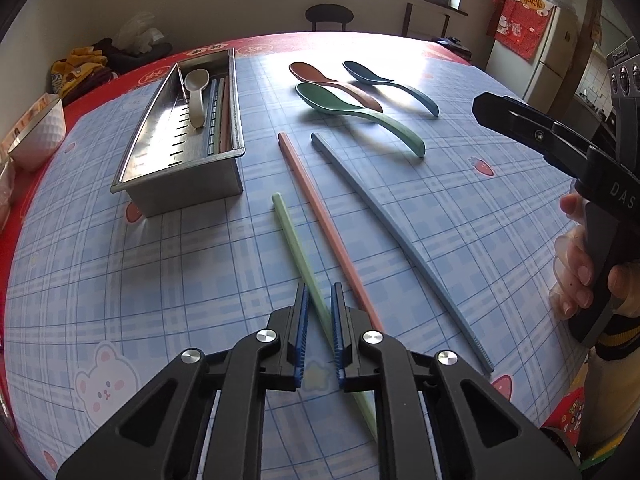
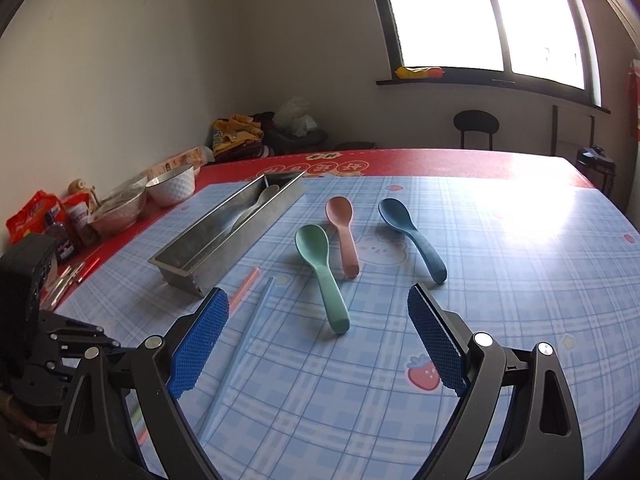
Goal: Organize utensils
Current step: 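Lift the green chopstick with the left gripper while the right grasps the mint-green spoon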
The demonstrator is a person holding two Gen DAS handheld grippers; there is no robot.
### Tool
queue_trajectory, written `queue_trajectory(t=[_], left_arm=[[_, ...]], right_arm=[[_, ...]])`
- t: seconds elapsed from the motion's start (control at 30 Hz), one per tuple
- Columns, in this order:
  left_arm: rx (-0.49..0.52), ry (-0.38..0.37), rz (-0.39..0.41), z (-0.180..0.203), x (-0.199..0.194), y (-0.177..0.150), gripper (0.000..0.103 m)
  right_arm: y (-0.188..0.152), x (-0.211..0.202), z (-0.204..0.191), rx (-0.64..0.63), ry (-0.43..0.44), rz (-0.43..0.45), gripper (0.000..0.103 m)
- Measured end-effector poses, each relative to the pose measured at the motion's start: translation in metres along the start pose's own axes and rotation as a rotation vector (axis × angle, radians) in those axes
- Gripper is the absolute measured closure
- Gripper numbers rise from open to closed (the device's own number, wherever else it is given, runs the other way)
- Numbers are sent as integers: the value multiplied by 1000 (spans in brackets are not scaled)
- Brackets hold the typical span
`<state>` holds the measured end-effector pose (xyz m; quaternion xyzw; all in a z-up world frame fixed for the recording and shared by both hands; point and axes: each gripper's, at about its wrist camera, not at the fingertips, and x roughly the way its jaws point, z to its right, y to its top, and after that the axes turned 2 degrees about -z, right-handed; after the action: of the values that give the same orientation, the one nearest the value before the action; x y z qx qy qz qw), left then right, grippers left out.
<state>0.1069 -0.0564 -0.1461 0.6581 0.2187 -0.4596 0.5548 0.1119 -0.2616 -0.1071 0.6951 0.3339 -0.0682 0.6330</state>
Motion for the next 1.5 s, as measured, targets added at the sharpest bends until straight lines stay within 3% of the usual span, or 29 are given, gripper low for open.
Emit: queue_trajectory(t=[0.37, 0.53, 0.87, 1.3, 1.33, 1.37, 1.5], left_arm=[[77, 40, -8, -17, 12, 19, 97], [71, -3, -13, -22, 13, 21, 96], [139, -20, -7, -20, 3, 5, 93], [82, -113, 67, -36, 2, 0, 93], [75, -119, 68, -37, 2, 0, 93], [74, -119, 68, -37, 2, 0, 93], [82, -102, 72, -33, 2, 0, 93]], right_arm=[[0, 2, 4, 20, 14, -10, 15], [0, 3, 5, 22, 22, -17, 15], [1, 8, 7, 32, 27, -41, 15], [0, 15, -2, -12, 10, -71, 15], [0, 16, -3, -19, 2, -79, 19], [0, 19, -5, -25, -13, -93, 29], [2, 38, -9, -50, -71, -187, 46]])
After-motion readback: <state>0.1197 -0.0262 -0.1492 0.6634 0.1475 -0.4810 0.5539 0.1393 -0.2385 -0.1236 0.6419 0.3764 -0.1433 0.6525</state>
